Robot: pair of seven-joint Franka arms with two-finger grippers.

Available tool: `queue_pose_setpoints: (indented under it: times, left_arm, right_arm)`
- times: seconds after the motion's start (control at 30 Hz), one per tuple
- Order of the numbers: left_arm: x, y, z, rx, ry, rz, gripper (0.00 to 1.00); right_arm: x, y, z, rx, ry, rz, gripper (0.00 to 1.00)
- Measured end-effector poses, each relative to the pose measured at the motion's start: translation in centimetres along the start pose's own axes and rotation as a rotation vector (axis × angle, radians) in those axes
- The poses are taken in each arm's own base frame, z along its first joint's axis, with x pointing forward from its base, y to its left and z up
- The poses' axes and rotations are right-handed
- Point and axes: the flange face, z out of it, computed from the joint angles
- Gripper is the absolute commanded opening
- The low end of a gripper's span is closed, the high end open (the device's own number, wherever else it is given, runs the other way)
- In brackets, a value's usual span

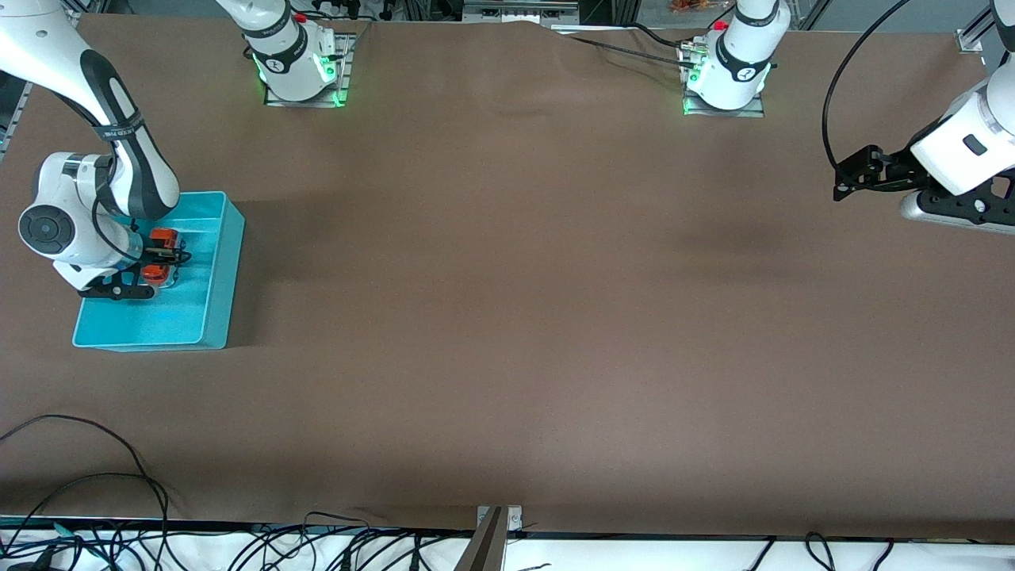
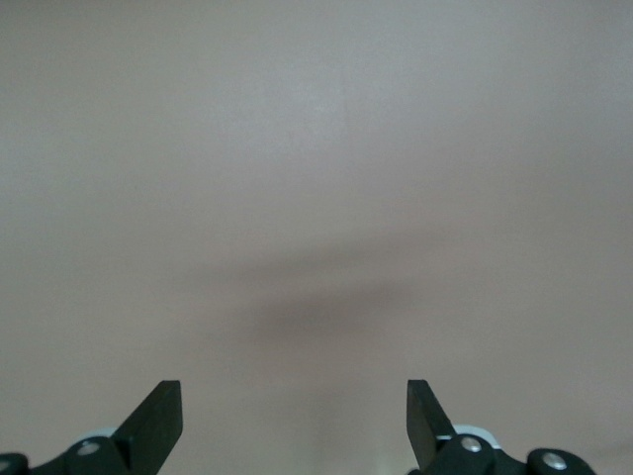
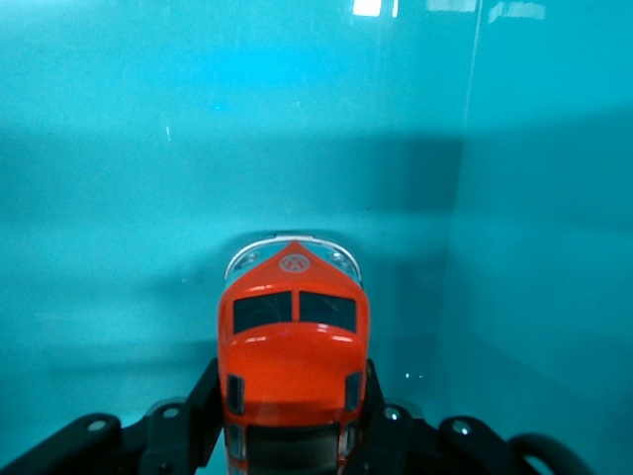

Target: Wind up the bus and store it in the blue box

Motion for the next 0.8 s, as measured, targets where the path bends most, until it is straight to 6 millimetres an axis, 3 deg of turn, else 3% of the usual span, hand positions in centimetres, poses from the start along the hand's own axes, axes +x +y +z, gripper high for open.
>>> queue_pose_setpoints:
  times: [0.27,0.43,0.8]
  left_arm:
    - [0.0,0.0,0.0,0.000,0.000,0.000,1.00]
    - [0.0,0.0,0.0,0.000,0.000,0.000,1.00]
    - [0.0,0.0,0.0,-0.001,0.000,0.000,1.00]
  right_arm:
    - [0.2,-0.1,-0.2,-0.002,0.003,0.008,1.00]
    - [0.7,-0.7,-1.7,-0.005,0.016,-0.002,1.00]
    - [-0.3,-1.7,-10.0,-0.051,0.010,-0.004,1.00]
